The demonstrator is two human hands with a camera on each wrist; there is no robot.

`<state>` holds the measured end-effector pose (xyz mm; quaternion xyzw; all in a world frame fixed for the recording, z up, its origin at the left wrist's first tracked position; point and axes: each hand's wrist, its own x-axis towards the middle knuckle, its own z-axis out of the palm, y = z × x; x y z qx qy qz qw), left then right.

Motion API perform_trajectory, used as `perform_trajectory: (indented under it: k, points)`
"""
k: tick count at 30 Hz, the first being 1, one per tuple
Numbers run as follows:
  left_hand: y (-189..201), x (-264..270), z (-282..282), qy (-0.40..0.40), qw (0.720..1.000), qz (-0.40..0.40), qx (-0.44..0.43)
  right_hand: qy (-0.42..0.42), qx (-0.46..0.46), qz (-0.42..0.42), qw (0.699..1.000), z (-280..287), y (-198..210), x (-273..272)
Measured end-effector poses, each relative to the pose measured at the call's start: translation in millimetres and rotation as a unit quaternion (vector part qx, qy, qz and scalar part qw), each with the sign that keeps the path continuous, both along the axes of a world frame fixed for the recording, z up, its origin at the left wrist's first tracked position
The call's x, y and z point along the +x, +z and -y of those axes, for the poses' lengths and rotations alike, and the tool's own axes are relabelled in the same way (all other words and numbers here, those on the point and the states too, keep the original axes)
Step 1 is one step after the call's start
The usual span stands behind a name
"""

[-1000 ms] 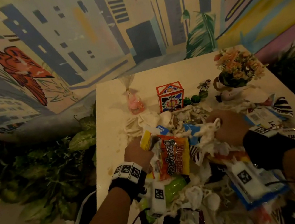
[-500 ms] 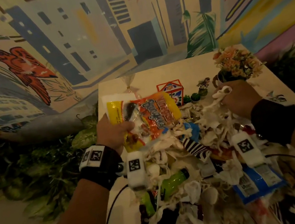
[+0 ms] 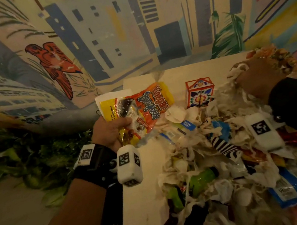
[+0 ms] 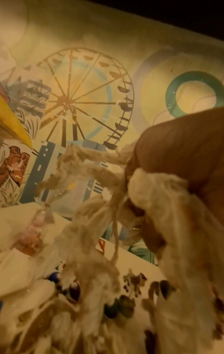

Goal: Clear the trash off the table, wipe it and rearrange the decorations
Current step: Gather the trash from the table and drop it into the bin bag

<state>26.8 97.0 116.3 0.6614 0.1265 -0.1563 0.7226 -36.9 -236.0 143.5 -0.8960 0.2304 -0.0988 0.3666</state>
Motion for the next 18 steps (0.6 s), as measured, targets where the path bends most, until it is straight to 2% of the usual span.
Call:
perform_trajectory:
  k: [7,10,14,18]
  points:
    - [-20.0,35.3,-104.8,0.000,0.999,0.028,0.027,-0.008,0.104,0.070,0.992,-120.1,0.1,19.6]
    - [-37.8,54.0,-156.7,0.011,0.998,0.035,0.050,0.008,0.143,0.066,0.988,-186.7,-6.4,32.3]
    - [-79.6,79.7,-221.4,-0.003,0.992,0.025,0.126,-0.001,0.189,0.055,0.980,-269.9,-25.3,56.1]
    - [-137.0,107.2,-274.8,-0.066,0.961,0.011,0.267,-0.007,0.257,0.004,0.966,-337.2,-49.1,68.6]
